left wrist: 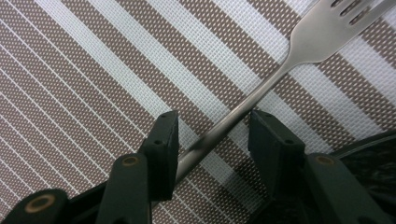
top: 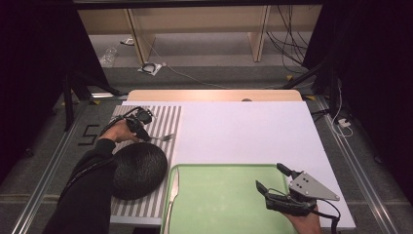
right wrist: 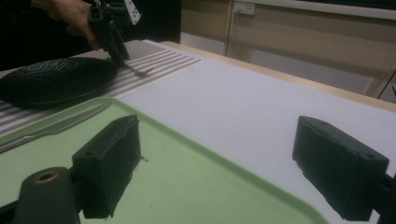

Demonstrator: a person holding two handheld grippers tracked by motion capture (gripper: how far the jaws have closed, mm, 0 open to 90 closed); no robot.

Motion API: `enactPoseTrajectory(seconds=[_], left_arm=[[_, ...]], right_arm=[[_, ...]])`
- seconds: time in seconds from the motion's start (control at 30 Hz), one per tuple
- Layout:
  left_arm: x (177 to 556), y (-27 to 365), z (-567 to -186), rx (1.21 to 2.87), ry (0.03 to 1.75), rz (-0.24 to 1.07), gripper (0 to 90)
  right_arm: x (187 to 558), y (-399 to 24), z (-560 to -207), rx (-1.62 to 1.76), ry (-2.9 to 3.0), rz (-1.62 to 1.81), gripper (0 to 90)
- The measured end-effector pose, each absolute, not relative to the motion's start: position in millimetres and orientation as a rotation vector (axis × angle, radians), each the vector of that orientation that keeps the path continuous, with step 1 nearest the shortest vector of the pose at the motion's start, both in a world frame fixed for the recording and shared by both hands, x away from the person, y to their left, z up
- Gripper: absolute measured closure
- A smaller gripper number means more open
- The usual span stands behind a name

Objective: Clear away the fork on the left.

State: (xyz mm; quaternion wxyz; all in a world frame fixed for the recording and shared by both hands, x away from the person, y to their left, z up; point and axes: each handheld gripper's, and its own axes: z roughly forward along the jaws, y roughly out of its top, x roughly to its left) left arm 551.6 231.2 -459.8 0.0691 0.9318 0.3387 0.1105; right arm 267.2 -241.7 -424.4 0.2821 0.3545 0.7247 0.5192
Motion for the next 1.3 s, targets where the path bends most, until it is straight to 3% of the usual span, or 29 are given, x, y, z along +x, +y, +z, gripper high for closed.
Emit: enactPoseTrajectory(seconds=[0.5, 1.3], left_arm=[[552.0, 229.3, -459.7, 2.818, 0.999, 0.311, 59.9], [551.2, 227.4, -459.7, 2.821, 0.982, 0.236, 77.7]], right_arm=[[267.4, -242.3, -424.3, 0.951, 1.945, 1.386, 16.0], [267.3, -241.8, -424.4, 0.949, 1.941, 1.389, 16.1]])
